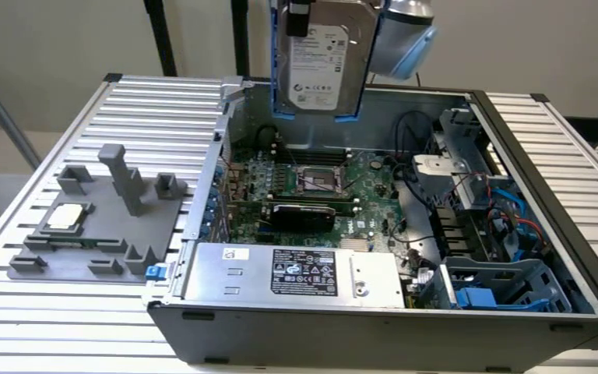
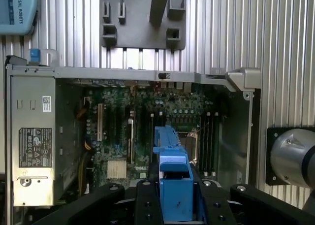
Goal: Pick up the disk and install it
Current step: 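Pick up the disk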
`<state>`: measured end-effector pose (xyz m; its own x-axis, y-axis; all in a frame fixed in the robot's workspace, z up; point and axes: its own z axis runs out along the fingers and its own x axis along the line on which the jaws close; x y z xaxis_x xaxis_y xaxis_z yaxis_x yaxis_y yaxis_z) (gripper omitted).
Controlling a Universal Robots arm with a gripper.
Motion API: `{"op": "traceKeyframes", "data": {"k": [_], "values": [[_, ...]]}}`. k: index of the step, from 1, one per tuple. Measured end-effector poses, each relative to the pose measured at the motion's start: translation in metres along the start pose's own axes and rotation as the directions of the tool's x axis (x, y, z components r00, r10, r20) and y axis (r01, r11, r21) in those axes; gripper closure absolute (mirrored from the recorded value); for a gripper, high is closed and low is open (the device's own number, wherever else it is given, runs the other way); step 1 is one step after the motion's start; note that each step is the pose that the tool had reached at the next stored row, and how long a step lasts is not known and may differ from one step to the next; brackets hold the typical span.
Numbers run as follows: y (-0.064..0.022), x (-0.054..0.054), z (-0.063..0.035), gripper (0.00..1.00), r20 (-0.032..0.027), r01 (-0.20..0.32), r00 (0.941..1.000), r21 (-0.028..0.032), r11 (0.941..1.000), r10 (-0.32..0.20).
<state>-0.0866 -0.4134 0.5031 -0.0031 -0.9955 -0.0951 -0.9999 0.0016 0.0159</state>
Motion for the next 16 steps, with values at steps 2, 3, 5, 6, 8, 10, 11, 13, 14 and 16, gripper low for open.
{"op": "traceKeyframes", "data": {"k": [2, 3, 5, 6, 8, 10, 11, 13, 14, 16], "values": [[-0.0090, 0.003, -0.0003, 1.00, 0.0000, 0.000, 1.0000, 0.0000, 1.0000, 0.000], [-0.0136, 0.004, -0.0005, 1.00, 0.0000, 0.000, 1.0000, 0.0000, 1.0000, 0.000], [-0.0227, 0.007, -0.0008, 1.00, 0.0001, 0.000, 1.0000, 0.0000, 1.0000, 0.000], [-0.0271, 0.009, -0.0010, 1.00, 0.0001, 0.000, 1.0000, 0.0001, 1.0000, 0.000], [-0.0361, 0.012, -0.0013, 1.00, 0.0001, 0.000, 1.0000, 0.0001, 1.0000, 0.000], [-0.0454, 0.015, -0.0017, 1.00, 0.0000, 0.000, 1.0000, 0.0000, 1.0000, 0.000], [-0.0501, 0.017, -0.0019, 1.00, 0.0000, 0.000, 1.0000, 0.0000, 1.0000, 0.000], [-0.0589, 0.021, -0.0023, 1.00, 0.0000, 0.000, 1.0000, 0.0000, 1.0000, 0.000], [-0.0634, 0.023, -0.0025, 1.00, 0.0000, 0.000, 1.0000, 0.0000, 1.0000, 0.000], [-0.0717, 0.027, -0.0030, 1.00, 0.0000, 0.000, 1.0000, 0.0000, 1.0000, 0.000]]}}
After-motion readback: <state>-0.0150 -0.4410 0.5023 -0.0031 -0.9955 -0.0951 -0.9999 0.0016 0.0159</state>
